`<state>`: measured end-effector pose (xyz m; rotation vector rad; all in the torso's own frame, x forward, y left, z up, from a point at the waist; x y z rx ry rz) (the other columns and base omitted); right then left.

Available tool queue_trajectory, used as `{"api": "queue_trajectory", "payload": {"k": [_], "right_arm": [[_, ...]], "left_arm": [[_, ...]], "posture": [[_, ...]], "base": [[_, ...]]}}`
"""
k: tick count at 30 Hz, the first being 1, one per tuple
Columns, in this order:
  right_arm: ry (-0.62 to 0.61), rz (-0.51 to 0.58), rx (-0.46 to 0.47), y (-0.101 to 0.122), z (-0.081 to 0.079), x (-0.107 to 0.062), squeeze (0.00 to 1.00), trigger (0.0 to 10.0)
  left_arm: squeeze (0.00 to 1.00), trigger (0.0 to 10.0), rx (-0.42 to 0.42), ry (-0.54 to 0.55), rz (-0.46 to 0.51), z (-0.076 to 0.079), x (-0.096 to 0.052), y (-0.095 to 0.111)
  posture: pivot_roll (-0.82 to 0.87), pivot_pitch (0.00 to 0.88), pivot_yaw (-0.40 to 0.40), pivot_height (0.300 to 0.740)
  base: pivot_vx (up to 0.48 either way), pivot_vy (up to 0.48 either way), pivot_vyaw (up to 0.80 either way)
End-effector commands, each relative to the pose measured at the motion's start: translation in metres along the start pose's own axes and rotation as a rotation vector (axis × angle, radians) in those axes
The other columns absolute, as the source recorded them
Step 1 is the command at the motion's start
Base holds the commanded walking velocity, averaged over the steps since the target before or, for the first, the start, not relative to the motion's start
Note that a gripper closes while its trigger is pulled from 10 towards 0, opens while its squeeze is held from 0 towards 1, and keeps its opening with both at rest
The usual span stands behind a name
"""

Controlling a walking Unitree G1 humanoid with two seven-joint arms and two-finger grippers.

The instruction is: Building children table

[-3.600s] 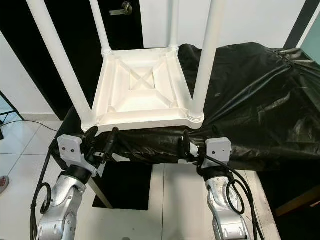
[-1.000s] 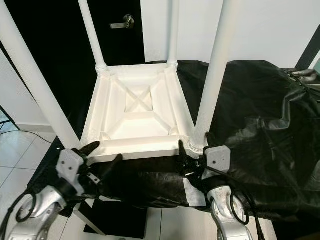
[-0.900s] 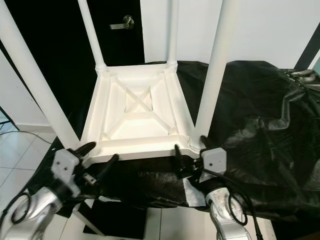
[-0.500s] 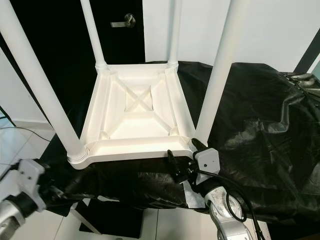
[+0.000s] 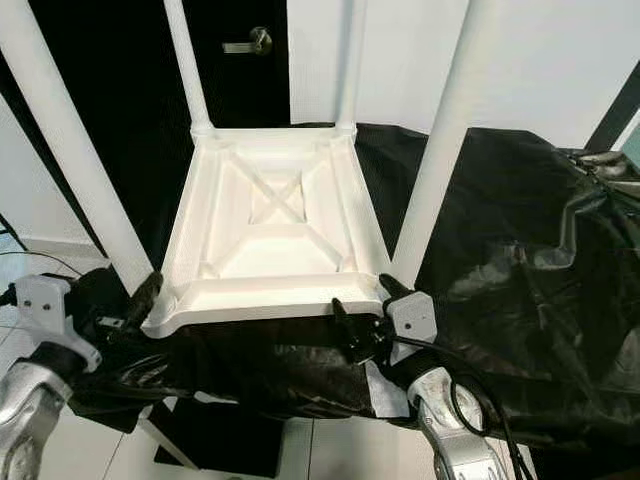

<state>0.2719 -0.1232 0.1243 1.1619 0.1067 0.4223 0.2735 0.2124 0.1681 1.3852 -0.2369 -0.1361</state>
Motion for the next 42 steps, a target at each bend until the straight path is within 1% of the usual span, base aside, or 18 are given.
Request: {"api": "queue_trajectory", "payload": {"k": [1,5,7,9,13,17,18,20,21,22,25,26,32,35,39,40,42], "right_arm": [[0.003,-0.020,-0.006,-0.004,0.000,0.000,0.00,10.0],[0.003,-0.019,-0.006,-0.004,0.000,0.000,0.00,10.0],[0.009,-0.021,-0.011,-0.003,0.000,0.001,0.00,10.0],[0.018,-0.026,-0.016,-0.002,-0.001,0.002,0.00,10.0],[0.031,-0.028,-0.018,-0.001,-0.002,0.003,0.00,10.0],[0.050,-0.048,-0.039,-0.003,-0.002,0.006,0.00,10.0],[0.061,-0.048,-0.037,-0.002,-0.003,0.006,0.00,10.0],[0.072,-0.046,-0.034,-0.002,-0.005,0.007,0.00,10.0],[0.079,-0.046,-0.021,-0.001,-0.006,0.008,0.00,10.0],[0.079,-0.046,-0.021,-0.001,-0.006,0.008,0.00,10.0],[0.092,-0.041,0.026,0.002,-0.009,0.008,0.00,10.0],[0.092,-0.041,0.026,0.002,-0.009,0.008,0.00,10.0],[0.159,-0.045,0.145,0.008,-0.019,0.003,0.00,10.0],[0.185,-0.068,0.206,0.007,-0.024,-0.003,0.00,10.0],[0.188,-0.073,0.214,0.006,-0.025,-0.005,0.00,10.0],[0.183,-0.090,0.256,0.004,-0.025,-0.008,0.00,10.0],[0.171,-0.096,0.278,0.004,-0.024,-0.010,0.00,10.0]], "left_arm": [[0.00,10.0,0.002,0.052,0.007,-0.002,0.005,0.000],[0.00,10.0,-0.002,0.070,0.024,-0.002,0.010,0.003],[0.00,10.0,-0.039,0.142,0.073,-0.003,0.021,0.009],[0.00,10.0,-0.054,0.191,0.093,0.000,0.031,0.011],[0.00,10.0,-0.073,0.222,0.095,0.001,0.036,0.010],[0.00,10.0,-0.087,0.278,0.082,0.002,0.048,0.004],[0.00,8.7,-0.100,0.277,0.077,0.004,0.051,0.002],[0.00,8.7,-0.116,0.276,0.071,0.007,0.055,0.000],[0.00,0.0,-0.141,0.273,0.077,0.009,0.056,0.000],[0.00,0.0,-0.141,0.273,0.077,0.009,0.056,0.000],[0.00,0.0,-0.192,0.280,0.083,0.012,0.058,-0.001],[0.00,0.0,-0.192,0.280,0.083,0.012,0.058,-0.001],[0.00,0.0,-0.264,0.279,0.078,0.019,0.063,-0.004],[0.00,0.0,-0.278,0.282,0.073,0.021,0.063,-0.006],[0.00,0.0,-0.280,0.283,0.074,0.021,0.063,-0.006],[0.00,0.0,-0.291,0.285,0.060,0.022,0.064,-0.008],[0.00,0.0,-0.298,0.278,0.058,0.023,0.065,-0.009]], "posture": [[0.10,0.000,-0.027,0.740],[0.10,0.000,-0.027,0.740],[0.09,0.000,-0.016,0.740],[0.09,0.000,-0.015,0.740],[0.09,0.000,-0.009,0.740],[0.08,0.000,-0.003,0.740],[0.08,0.000,0.001,0.740],[0.08,0.000,0.001,0.740],[0.08,0.000,0.007,0.740],[0.08,0.000,0.007,0.740],[0.08,0.000,0.010,0.740],[0.08,0.000,0.010,0.740],[0.07,0.000,0.014,0.740],[0.07,0.000,0.016,0.740],[0.07,0.000,0.016,0.740],[0.07,0.000,0.022,0.740],[0.07,0.000,0.024,0.740]], "base": [[0.000,0.000,0.00],[0.000,0.000,0.00],[0.000,0.000,0.00],[0.000,0.000,0.00],[0.000,0.000,0.00],[0.000,0.000,0.00],[0.000,0.000,0.00],[0.000,0.000,0.00],[0.000,0.000,0.00],[0.000,0.000,0.00],[0.000,0.000,0.00],[0.000,0.000,0.00],[0.000,0.000,0.00],[0.000,0.000,0.00],[0.000,0.000,0.00],[0.000,0.000,0.00],[0.000,0.000,0.00]]}}
Point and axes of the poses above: a point about 5 cm out from each wrist's last joint towards the gripper, its own x axis pointing out of the wrist towards the gripper, its own y axis along the axis of the wrist's last joint, z = x × y, the point moved 4 cm from there along x, pointing out of the wrist towards the gripper, and after that the axes turned 12 degrees about -x, right-handed, at the moved point
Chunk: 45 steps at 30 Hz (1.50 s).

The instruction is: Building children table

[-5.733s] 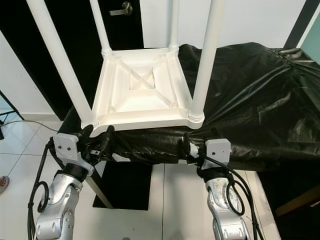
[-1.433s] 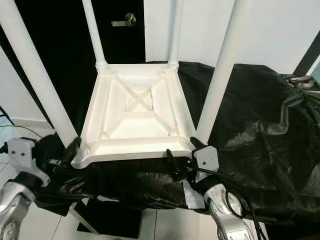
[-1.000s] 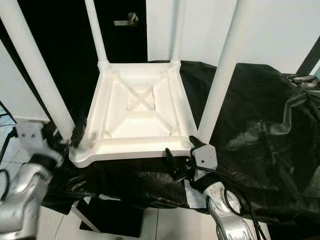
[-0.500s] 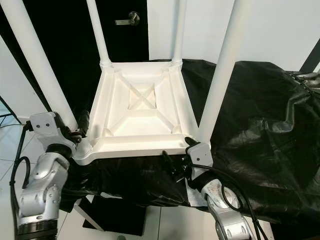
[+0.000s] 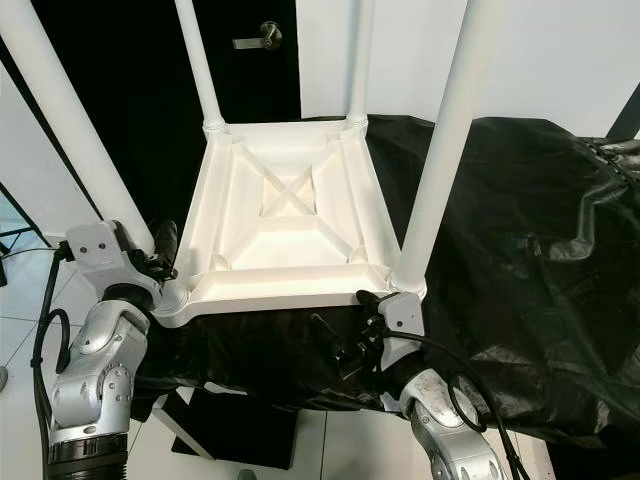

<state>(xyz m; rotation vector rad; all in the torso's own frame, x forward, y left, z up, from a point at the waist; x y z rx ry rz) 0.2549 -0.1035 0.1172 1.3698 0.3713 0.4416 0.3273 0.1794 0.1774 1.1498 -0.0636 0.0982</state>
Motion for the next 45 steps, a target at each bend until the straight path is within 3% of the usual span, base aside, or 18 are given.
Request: {"api": "queue_trajectory", "payload": {"k": [1,3,4,5,6,7,19,22,23,28,30,32,33,34,36,38,43,45], "right_arm": [[-0.022,-0.004,0.066,0.000,0.003,-0.001,0.00,10.0],[-0.033,-0.003,0.102,0.001,0.004,-0.001,0.00,10.0],[-0.038,0.001,0.121,0.001,0.005,0.000,0.00,10.0],[-0.043,0.002,0.130,0.002,0.006,0.000,0.00,10.0],[-0.043,0.000,0.132,0.002,0.006,0.000,0.00,10.0],[-0.043,-0.001,0.131,0.003,0.007,-0.001,0.00,10.0],[-0.079,0.020,0.279,0.006,0.011,0.000,0.00,10.0],[-0.078,0.016,0.275,0.007,0.012,0.000,0.00,10.0],[-0.064,0.001,0.185,0.006,0.011,0.000,0.00,10.0],[-0.074,-0.034,0.024,0.003,0.014,0.002,0.00,10.0],[-0.089,-0.049,-0.187,0.004,0.021,0.006,0.00,10.0],[-0.102,-0.038,-0.310,0.009,0.027,0.009,0.00,10.0],[-0.102,-0.038,-0.310,0.009,0.027,0.009,0.00,10.0],[-0.087,-0.040,-0.438,0.012,0.030,0.014,0.00,10.0],[-0.080,-0.045,-0.481,0.012,0.031,0.015,0.00,10.0],[-0.018,-0.061,-0.657,0.013,0.033,0.021,0.00,10.0],[0.057,-0.075,-0.786,0.011,0.031,0.024,0.00,10.0],[0.158,-0.080,-0.904,0.008,0.025,0.023,0.00,10.0]], "left_arm": [[0.00,0.0,-0.069,0.022,-0.050,0.002,0.003,-0.011],[0.00,0.0,-0.072,0.024,-0.054,0.002,0.003,-0.012],[0.00,0.7,-0.073,0.023,-0.057,0.002,0.003,-0.012],[0.00,5.8,-0.075,0.018,-0.060,0.003,0.004,-0.012],[0.00,5.8,-0.076,0.015,-0.062,0.004,0.004,-0.013],[0.00,10.0,-0.071,0.012,-0.069,0.005,0.004,-0.014],[0.00,10.0,-0.072,0.005,-0.078,0.006,0.003,-0.014],[0.00,10.0,-0.073,0.004,-0.079,0.006,0.003,-0.014],[0.00,10.0,-0.073,0.004,-0.080,0.006,0.004,-0.014],[0.00,10.0,-0.077,0.005,-0.081,0.006,0.004,-0.014],[0.00,10.0,-0.107,0.011,-0.087,0.005,0.003,-0.015],[0.00,10.0,-0.139,0.016,-0.093,0.004,0.003,-0.016],[0.00,10.0,-0.139,0.016,-0.093,0.004,0.003,-0.016],[0.00,10.0,-0.182,0.021,-0.097,0.004,0.003,-0.016],[0.00,10.0,-0.188,0.020,-0.098,0.004,0.003,-0.016],[0.00,10.0,-0.209,0.022,-0.107,0.003,0.003,-0.018],[0.00,10.0,-0.244,0.025,-0.112,0.003,0.003,-0.020],[0.00,10.0,-0.245,0.025,-0.119,0.003,0.003,-0.022]], "posture": [[0.07,0.000,0.024,0.740],[0.07,0.000,0.024,0.740],[0.07,0.000,0.026,0.740],[0.07,0.000,0.026,0.740],[0.07,0.000,0.026,0.740],[0.07,0.000,0.026,0.740],[0.07,0.000,0.022,0.740],[0.07,0.000,0.022,0.740],[0.07,0.000,0.022,0.740],[0.07,0.000,0.022,0.740],[0.07,0.000,0.022,0.740],[0.07,0.000,0.019,0.740],[0.07,0.000,0.019,0.740],[0.07,0.000,0.018,0.740],[0.07,0.000,0.016,0.740],[0.07,0.000,0.010,0.740],[0.07,0.000,0.009,0.740],[0.07,0.000,0.004,0.740]], "base": [[0.000,0.000,0.00],[0.000,0.000,0.00],[0.000,0.000,0.00],[0.000,0.000,0.00],[0.000,0.000,0.00],[0.000,0.000,0.00],[0.000,0.000,0.00],[0.000,0.000,0.00],[0.000,0.000,0.00],[0.000,0.000,0.00],[0.000,0.000,0.00],[0.000,0.000,0.00],[0.000,0.000,0.00],[0.000,0.000,0.00],[0.000,0.000,0.00],[0.000,0.000,0.00],[0.000,0.000,0.00],[0.000,0.000,0.00]]}}
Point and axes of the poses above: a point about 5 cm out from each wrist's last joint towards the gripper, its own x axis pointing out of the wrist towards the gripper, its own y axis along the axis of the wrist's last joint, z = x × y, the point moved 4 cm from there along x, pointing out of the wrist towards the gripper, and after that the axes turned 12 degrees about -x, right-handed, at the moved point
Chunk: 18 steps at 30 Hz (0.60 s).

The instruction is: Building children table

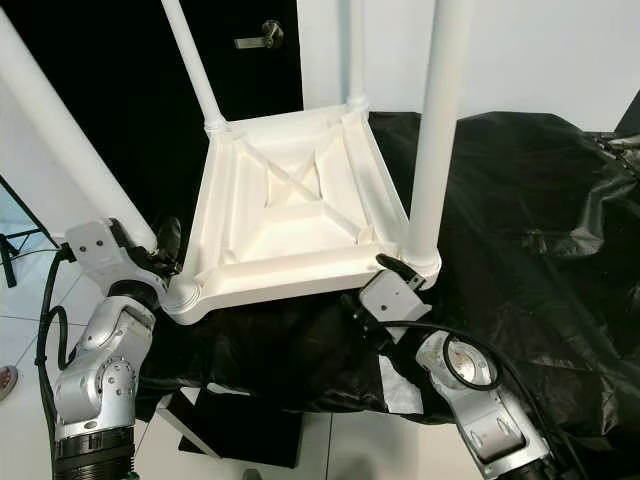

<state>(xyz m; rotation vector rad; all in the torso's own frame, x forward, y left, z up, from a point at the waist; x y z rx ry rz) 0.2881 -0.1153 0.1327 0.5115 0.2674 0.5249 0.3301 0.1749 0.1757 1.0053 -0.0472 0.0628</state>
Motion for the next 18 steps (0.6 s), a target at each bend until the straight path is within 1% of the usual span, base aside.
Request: {"api": "queue_trajectory", "payload": {"k": [1,2,4,5,6,8,9,10,11,12,14,15,16,18], "right_arm": [[0.073,0.022,-0.090,0.001,-0.007,0.000,0.00,10.0],[0.082,0.028,-0.113,0.001,-0.008,0.000,0.00,10.0],[0.119,0.032,-0.212,-0.001,-0.010,-0.001,0.00,10.0],[0.145,0.031,-0.277,-0.003,-0.010,-0.001,0.00,10.0],[0.145,0.031,-0.277,-0.003,-0.010,-0.001,0.00,10.0],[0.173,0.028,-0.362,-0.008,-0.010,-0.002,0.00,10.0],[0.173,0.028,-0.362,-0.008,-0.010,-0.002,0.00,10.0],[0.164,0.011,-0.435,-0.014,-0.002,0.002,0.00,10.0],[0.162,0.007,-0.456,-0.016,0.000,0.003,0.00,10.0],[0.162,0.007,-0.456,-0.016,0.000,0.003,0.00,10.0],[0.163,-0.010,-0.528,-0.023,0.006,0.008,0.00,10.0],[0.163,-0.010,-0.528,-0.023,0.006,0.008,0.00,10.0],[0.157,-0.019,-0.602,-0.029,0.011,0.013,0.00,10.0],[0.155,-0.019,-0.625,-0.030,0.012,0.015,0.00,10.0]], "left_arm": [[0.00,10.0,-0.101,0.027,-0.084,-0.003,0.001,-0.019],[0.00,10.0,-0.102,0.028,-0.085,-0.003,0.001,-0.019],[0.00,10.0,-0.115,0.031,-0.087,-0.002,0.001,-0.019],[0.00,10.0,-0.127,0.031,-0.090,-0.002,0.001,-0.020],[0.00,10.0,-0.127,0.031,-0.090,-0.002,0.001,-0.020],[0.00,10.0,-0.135,0.027,-0.096,-0.001,0.001,-0.021],[0.00,10.0,-0.135,0.027,-0.096,-0.001,0.001,-0.021],[0.00,10.0,-0.138,0.023,-0.100,0.001,0.000,-0.022],[0.00,10.0,-0.140,0.022,-0.101,0.001,0.000,-0.023],[0.00,10.0,-0.140,0.022,-0.101,0.001,0.000,-0.023],[0.00,10.0,-0.151,0.011,-0.109,0.004,-0.001,-0.025],[0.00,10.0,-0.151,0.011,-0.109,0.004,-0.001,-0.025],[0.00,10.0,-0.155,-0.003,-0.120,0.008,-0.002,-0.027],[0.00,10.0,-0.155,-0.007,-0.124,0.009,-0.002,-0.027]], "posture": [[0.07,0.000,0.004,0.740],[0.07,0.000,0.004,0.740],[0.07,0.000,0.003,0.740],[0.06,0.000,0.003,0.740],[0.06,0.000,0.003,0.740],[0.06,0.000,0.003,0.740],[0.06,0.000,0.003,0.740],[0.06,0.000,0.002,0.740],[0.06,0.000,0.002,0.740],[0.06,0.000,0.002,0.740],[0.06,0.000,0.004,0.740],[0.06,0.000,0.004,0.740],[0.06,0.000,0.007,0.740],[0.06,0.000,0.007,0.740]], "base": [[0.000,0.000,0.00],[0.000,0.000,0.00],[0.000,0.000,0.00],[0.000,0.000,0.00],[0.000,0.000,0.00],[0.000,0.000,0.00],[0.000,0.000,0.00],[0.000,0.000,0.00],[0.000,0.000,0.00],[0.000,0.000,0.00],[0.000,0.000,0.00],[0.000,0.000,0.00],[0.000,0.000,0.00],[0.000,0.000,0.00]]}}
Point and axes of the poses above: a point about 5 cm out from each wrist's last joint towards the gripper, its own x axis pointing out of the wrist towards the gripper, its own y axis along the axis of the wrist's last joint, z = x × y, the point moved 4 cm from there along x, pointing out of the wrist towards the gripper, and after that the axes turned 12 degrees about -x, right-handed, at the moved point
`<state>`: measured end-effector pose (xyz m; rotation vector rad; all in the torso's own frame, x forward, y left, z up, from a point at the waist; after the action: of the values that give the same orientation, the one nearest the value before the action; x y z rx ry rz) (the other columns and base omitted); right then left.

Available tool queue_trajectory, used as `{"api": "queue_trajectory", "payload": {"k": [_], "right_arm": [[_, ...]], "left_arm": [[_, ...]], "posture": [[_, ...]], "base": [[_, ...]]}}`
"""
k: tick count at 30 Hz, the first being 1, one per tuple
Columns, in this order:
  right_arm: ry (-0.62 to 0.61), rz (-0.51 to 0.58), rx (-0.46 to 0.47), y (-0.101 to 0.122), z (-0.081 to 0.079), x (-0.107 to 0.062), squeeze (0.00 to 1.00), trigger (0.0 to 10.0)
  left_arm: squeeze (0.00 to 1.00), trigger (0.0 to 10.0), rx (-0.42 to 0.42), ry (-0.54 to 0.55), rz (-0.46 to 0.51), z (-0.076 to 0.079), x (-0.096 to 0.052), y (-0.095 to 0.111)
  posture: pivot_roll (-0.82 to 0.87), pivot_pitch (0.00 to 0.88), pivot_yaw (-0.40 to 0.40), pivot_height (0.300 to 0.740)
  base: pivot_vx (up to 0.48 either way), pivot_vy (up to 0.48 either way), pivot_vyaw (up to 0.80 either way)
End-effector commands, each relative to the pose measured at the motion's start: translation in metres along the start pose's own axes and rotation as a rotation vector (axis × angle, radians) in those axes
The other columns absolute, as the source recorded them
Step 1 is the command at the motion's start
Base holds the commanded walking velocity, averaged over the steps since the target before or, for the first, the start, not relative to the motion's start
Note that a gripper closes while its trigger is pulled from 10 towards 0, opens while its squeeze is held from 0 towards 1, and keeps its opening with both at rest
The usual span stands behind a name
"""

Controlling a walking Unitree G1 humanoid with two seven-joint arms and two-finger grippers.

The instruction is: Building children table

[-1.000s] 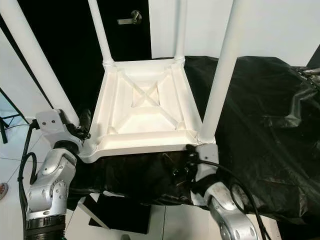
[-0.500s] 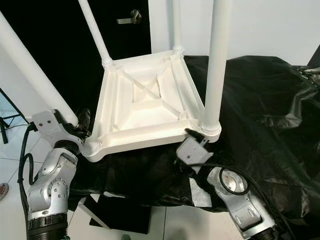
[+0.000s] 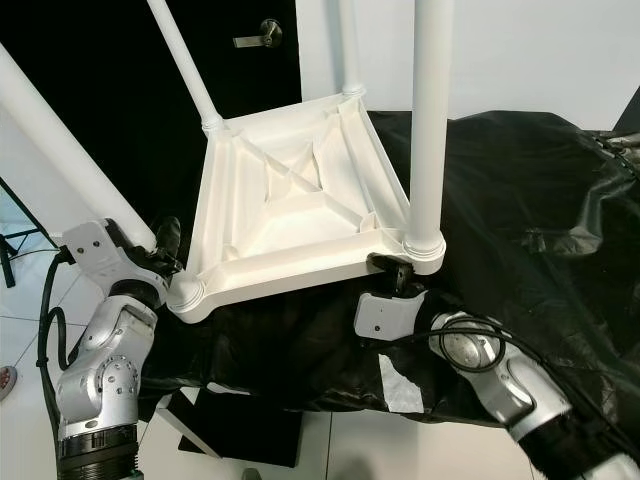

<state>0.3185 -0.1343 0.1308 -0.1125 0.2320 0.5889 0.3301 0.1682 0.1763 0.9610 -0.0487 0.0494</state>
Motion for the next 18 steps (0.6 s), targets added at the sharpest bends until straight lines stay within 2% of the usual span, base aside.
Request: {"api": "queue_trajectory", "payload": {"k": [1,8,10,12,18], "right_arm": [[0.015,0.006,-0.024,0.001,-0.006,0.001,0.00,10.0],[-0.004,0.014,-0.094,-0.003,-0.005,0.008,0.00,10.0],[-0.037,0.025,-0.126,-0.002,-0.003,0.013,0.00,10.0],[-0.136,0.040,-0.216,0.003,0.000,0.025,0.00,10.0],[-0.175,0.025,-0.261,0.005,-0.004,0.032,0.00,10.0]], "left_arm": [[0.00,10.0,-0.111,0.000,-0.113,0.002,-0.002,-0.025],[0.00,10.0,-0.117,-0.020,-0.128,0.006,-0.002,-0.027],[0.00,10.0,-0.123,-0.029,-0.130,0.009,-0.002,-0.027],[0.00,10.0,-0.139,-0.047,-0.133,0.016,-0.001,-0.027],[0.00,10.0,-0.150,-0.060,-0.136,0.021,-0.002,-0.027]], "posture": [[0.06,0.000,0.007,0.740],[0.07,0.000,0.009,0.740],[0.07,0.000,0.011,0.740],[0.07,0.000,0.012,0.740],[0.08,0.000,0.011,0.740]], "base": [[0.000,0.000,0.00],[0.000,0.000,0.00],[0.000,0.000,0.00],[0.000,0.000,0.00],[0.000,0.000,0.00]]}}
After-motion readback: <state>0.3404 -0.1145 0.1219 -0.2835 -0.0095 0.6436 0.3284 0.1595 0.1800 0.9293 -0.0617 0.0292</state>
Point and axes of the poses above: a point about 5 cm out from each wrist's last joint towards the gripper, its own x axis pointing out of the wrist towards the gripper, its own y axis along the axis of the wrist's last joint, z = x × y, the point moved 4 cm from there along x, pointing out of the wrist towards the gripper, and after that the axes turned 12 degrees about -x, right-handed, at the moved point
